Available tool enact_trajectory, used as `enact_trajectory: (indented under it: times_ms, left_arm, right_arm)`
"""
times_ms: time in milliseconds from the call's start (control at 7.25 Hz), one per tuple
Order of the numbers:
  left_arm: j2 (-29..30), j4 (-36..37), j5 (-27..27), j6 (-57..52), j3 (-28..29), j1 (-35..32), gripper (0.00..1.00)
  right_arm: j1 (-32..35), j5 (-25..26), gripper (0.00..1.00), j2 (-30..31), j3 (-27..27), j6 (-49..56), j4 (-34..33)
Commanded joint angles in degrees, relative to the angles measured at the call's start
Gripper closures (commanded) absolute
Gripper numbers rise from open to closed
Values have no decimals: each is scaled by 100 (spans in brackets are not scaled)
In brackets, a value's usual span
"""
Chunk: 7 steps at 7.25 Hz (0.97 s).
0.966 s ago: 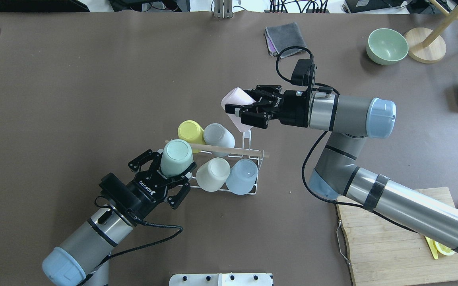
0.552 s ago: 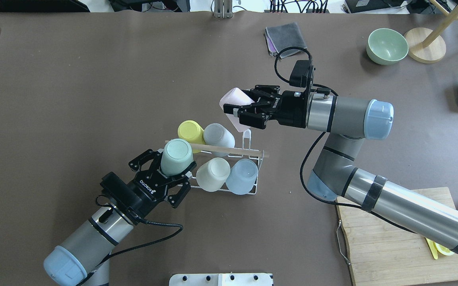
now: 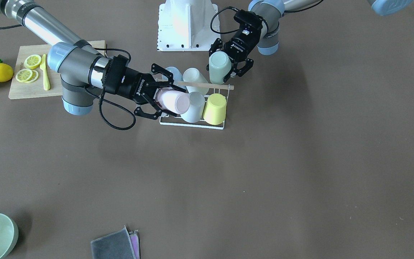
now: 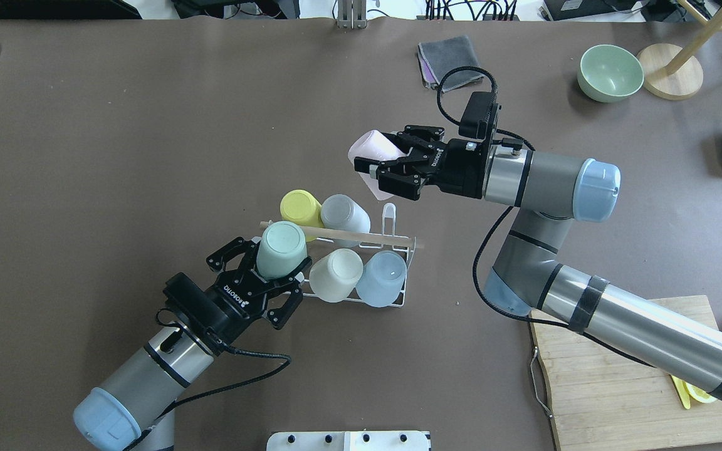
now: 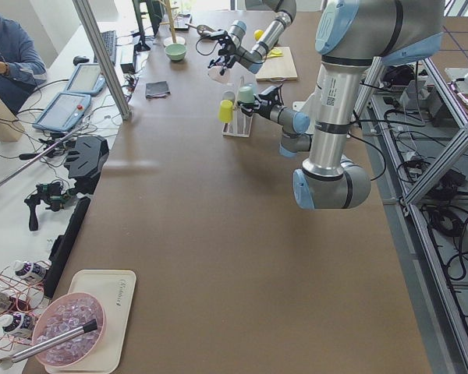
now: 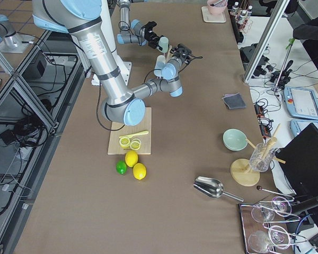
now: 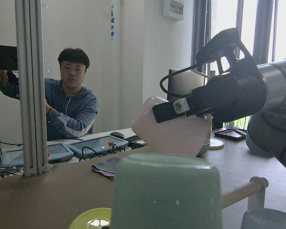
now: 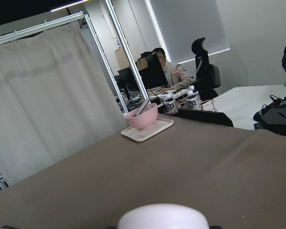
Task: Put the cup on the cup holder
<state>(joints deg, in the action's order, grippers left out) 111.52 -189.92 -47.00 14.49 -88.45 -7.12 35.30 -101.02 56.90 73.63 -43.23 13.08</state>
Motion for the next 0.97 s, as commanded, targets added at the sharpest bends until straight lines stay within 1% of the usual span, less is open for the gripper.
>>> enact_trajectory:
  times_ms: [0,552,828]
  left_arm:
    - [2,-88,-2,-7,47,18,1]
    - [28,-115,7,1,-58,-8,1]
    - [-121,-106,-11,1,-617,-9,1]
  right_arm:
    - [-84,29,100,-29,-94,42,2]
    - [-260,144,100,-12,-103,34,186]
    - [-261,144,100,-3,-103,34,186]
